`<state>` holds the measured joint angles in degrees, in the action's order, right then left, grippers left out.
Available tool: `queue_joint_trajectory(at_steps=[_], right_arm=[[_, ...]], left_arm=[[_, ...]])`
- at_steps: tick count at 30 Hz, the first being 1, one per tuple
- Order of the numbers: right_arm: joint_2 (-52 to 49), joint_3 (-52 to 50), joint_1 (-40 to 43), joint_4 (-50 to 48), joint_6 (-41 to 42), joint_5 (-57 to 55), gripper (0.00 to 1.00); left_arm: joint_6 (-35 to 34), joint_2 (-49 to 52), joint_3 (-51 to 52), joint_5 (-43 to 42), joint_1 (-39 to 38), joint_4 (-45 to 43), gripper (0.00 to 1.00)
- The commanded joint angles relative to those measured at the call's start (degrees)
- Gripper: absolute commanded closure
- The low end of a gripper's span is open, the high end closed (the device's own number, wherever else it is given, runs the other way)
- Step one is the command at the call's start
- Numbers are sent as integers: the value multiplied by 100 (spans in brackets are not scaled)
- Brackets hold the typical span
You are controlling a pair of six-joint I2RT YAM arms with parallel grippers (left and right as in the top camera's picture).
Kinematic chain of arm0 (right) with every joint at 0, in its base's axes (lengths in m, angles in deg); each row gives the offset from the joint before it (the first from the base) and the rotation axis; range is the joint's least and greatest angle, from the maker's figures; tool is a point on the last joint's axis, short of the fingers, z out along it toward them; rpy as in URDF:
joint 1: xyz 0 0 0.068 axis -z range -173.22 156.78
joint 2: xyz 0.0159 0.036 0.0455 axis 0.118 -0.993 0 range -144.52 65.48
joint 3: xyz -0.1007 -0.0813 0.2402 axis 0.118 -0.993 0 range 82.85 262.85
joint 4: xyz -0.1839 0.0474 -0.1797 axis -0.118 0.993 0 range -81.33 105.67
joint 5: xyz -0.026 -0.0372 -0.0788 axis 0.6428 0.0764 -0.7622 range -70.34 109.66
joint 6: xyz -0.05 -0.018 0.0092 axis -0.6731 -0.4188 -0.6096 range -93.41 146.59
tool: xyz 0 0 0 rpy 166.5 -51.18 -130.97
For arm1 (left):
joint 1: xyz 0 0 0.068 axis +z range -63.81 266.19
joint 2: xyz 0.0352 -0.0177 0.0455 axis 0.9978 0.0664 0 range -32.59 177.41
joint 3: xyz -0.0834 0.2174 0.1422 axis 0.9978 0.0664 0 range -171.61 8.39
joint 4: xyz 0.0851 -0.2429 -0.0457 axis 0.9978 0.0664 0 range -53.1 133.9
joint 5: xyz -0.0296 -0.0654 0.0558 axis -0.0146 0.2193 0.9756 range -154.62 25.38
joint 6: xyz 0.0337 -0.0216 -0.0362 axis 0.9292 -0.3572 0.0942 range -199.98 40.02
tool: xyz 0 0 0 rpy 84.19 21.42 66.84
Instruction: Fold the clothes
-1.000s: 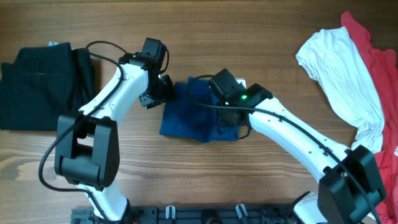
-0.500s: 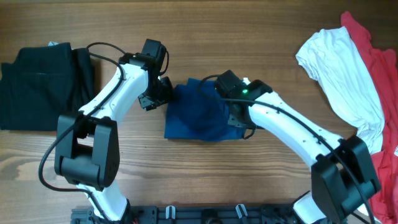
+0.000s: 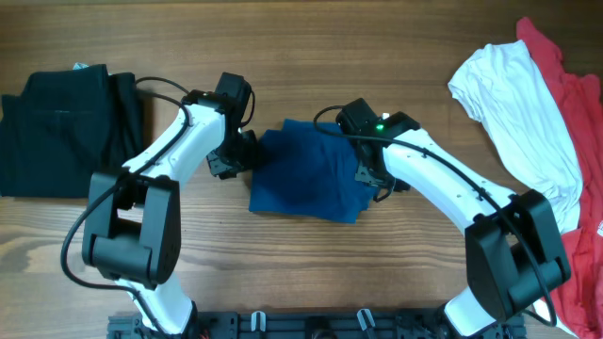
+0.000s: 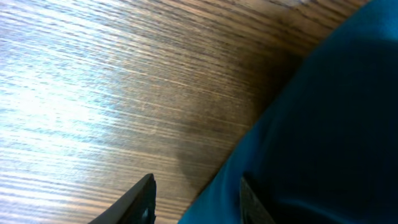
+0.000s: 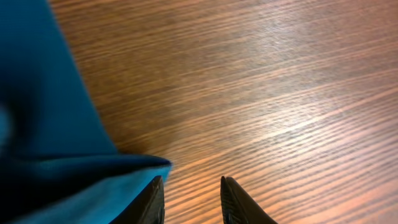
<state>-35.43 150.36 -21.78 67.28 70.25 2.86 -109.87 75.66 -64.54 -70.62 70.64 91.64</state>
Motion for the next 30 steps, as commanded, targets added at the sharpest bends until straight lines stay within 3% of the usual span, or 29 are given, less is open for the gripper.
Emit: queue_joint_trajectory(at_steps=[1, 6, 12, 22, 28, 30], right_arm=[[317, -20, 63, -31, -199, -72, 69], [918, 52, 68, -855, -1556, 667, 69], [938, 52, 70, -1233, -1829, 1158, 69], [293, 46, 354, -1683, -1665, 931, 66], [127, 46, 481, -2194, -1950, 1073, 95], [125, 46, 481, -2409, -2332, 1373, 96]], left_arm=[[118, -693, -321, 227, 175, -35, 54], [118, -1036, -365, -15, 216, -573, 48], [120, -791, -358, -514, 190, -754, 44], [293, 17, -358, -463, -160, -1156, 43], [286, 385, -358, -439, -186, -1276, 44], [289, 481, -358, -435, -186, -1257, 44]])
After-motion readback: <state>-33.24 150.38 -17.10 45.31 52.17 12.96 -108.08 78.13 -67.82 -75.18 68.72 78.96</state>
